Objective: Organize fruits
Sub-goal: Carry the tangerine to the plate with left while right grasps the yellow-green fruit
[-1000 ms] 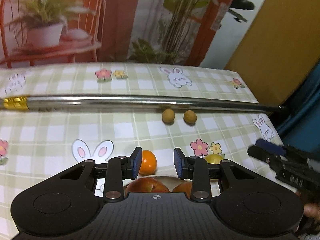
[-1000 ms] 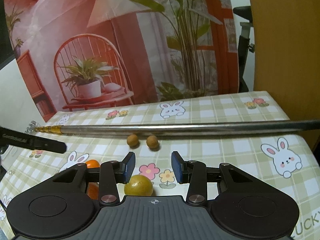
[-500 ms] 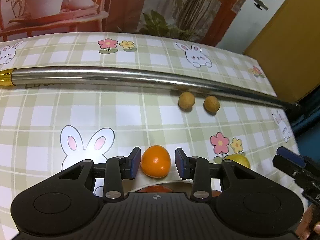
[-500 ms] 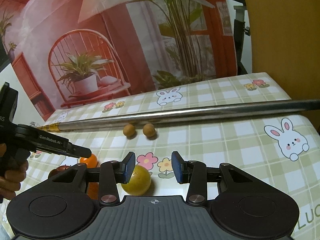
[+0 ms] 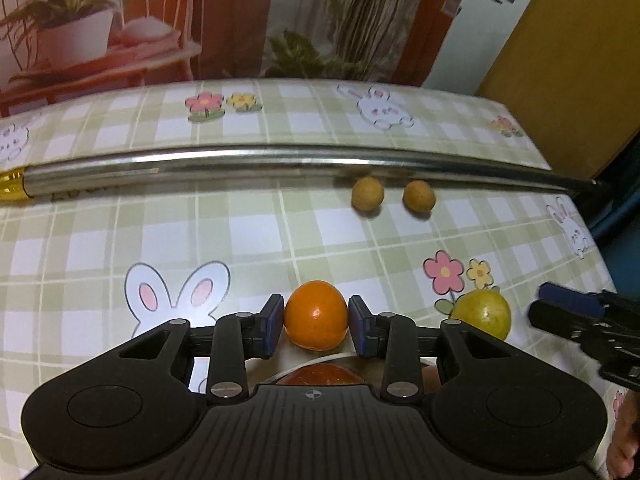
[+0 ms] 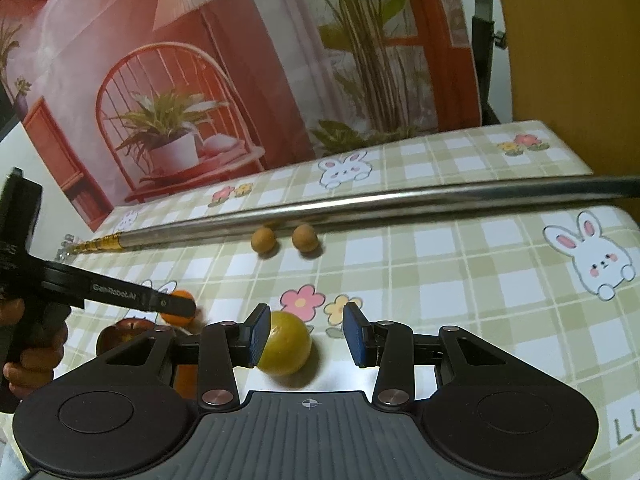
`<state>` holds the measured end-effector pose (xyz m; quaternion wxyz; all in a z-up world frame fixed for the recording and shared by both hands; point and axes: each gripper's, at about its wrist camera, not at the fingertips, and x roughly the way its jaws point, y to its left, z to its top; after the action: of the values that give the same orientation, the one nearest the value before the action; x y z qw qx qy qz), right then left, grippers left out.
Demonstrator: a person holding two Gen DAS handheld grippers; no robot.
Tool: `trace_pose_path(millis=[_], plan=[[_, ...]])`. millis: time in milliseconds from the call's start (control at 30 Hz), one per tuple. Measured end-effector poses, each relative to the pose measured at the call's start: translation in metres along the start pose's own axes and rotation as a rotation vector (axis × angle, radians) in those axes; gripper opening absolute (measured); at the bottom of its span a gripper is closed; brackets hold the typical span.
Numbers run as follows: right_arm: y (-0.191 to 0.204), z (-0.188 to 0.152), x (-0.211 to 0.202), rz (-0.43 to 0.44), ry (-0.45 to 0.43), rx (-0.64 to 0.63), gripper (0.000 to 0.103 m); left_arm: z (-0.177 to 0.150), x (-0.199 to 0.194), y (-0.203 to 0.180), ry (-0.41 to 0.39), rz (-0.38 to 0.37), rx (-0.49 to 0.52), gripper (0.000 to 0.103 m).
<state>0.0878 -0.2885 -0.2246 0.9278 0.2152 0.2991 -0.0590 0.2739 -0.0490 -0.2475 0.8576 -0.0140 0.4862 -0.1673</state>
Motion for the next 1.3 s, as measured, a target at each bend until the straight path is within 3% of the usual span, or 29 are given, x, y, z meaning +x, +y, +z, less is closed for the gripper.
trace_pose_path(millis=[233,367,633,900,1300], plan=[[0.009,-0.003,0.02,0.031,0.063,0.008,0.038,-0.007,-0.031,0.001,-0.078,-0.014,-0.01,0.037],[0.015,-0.006,0.036,0.033,0.101,0.012,0.043,-0.017,-0.053,0.003,-0.133,0.008,-0.024,0.037],[0.012,-0.01,0.054,0.026,0.131,0.068,0.043,-0.033,-0.086,0.007,-0.208,0.047,-0.044,0.037],[0.014,-0.014,0.047,-0.004,0.103,0.068,0.042,-0.056,-0.109,0.012,-0.231,0.042,-0.08,0.037],[0.035,-0.016,0.003,-0.013,0.017,0.026,0.042,-0.092,-0.135,0.016,-0.255,0.028,-0.119,0.037]])
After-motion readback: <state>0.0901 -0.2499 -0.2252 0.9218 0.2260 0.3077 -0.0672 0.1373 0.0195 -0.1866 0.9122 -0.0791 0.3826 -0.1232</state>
